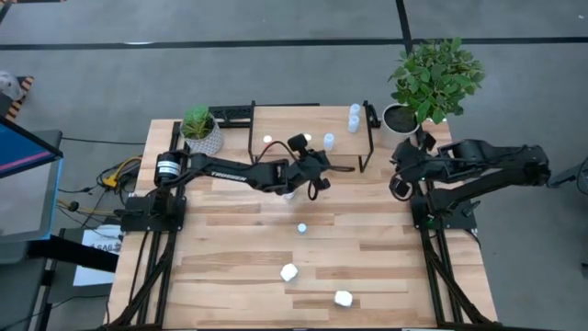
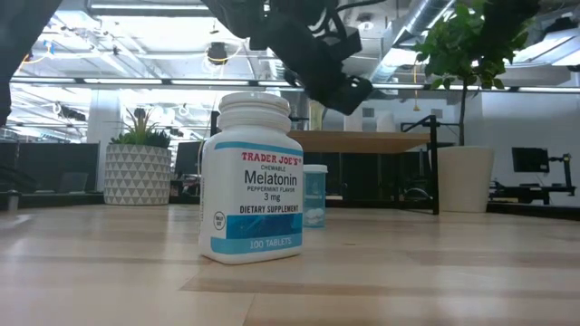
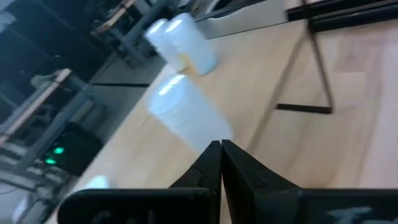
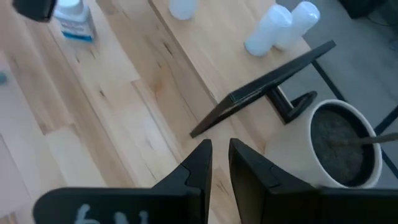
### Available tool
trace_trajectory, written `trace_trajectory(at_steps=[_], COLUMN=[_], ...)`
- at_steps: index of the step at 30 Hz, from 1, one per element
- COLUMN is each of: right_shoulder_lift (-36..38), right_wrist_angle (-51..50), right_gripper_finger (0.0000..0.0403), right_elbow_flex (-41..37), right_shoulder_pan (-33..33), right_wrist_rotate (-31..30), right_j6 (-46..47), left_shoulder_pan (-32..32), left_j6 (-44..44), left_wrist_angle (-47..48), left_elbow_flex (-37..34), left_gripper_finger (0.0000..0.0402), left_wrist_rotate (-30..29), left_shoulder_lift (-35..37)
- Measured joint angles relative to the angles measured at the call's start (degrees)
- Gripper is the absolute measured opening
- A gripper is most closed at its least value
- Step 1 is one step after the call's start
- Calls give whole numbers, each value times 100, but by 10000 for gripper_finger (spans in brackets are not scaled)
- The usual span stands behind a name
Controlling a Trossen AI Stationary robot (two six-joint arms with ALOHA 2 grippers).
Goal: Pick and place medicine bottles onto shelf by color
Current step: Adjust the white pills bottles
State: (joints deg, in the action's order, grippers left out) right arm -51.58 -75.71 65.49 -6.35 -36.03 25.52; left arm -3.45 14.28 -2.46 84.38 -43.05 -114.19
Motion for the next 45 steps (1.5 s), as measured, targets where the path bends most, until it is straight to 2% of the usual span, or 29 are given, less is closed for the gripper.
trace_trajectory(at_steps=[8,14,19,23,28,38,42,45], right_shoulder_lift=[43,41,41,41,41,28,-20,-24], right_wrist_angle=[-21,-20,-19,-19,-16,223,381,648], right_gripper_finger=[75,75,75,75,75,75,75,75], right_elbow_flex=[2,2,2,2,0,0,0,-159], right_shoulder_pan=[0,0,0,0,0,0,-2,-69], right_wrist_rotate=[0,0,0,0,0,10,202,238], right_j6=[0,0,0,1,2,3,4,3], left_shoulder_pan=[-153,-304,-370,-439,-486,-485,-253,-45], left_j6=[35,45,24,21,162,475,699,776], left_wrist_angle=[26,16,-35,-175,-386,-795,-230,717], left_elbow_flex=[2,2,2,2,0,0,-7,2], left_gripper_finger=[0,0,0,0,0,0,0,0], left_wrist_rotate=[-47,343,433,921,1094,2148,2328,2352], left_shoulder_lift=[0,0,0,0,-24,-26,212,612])
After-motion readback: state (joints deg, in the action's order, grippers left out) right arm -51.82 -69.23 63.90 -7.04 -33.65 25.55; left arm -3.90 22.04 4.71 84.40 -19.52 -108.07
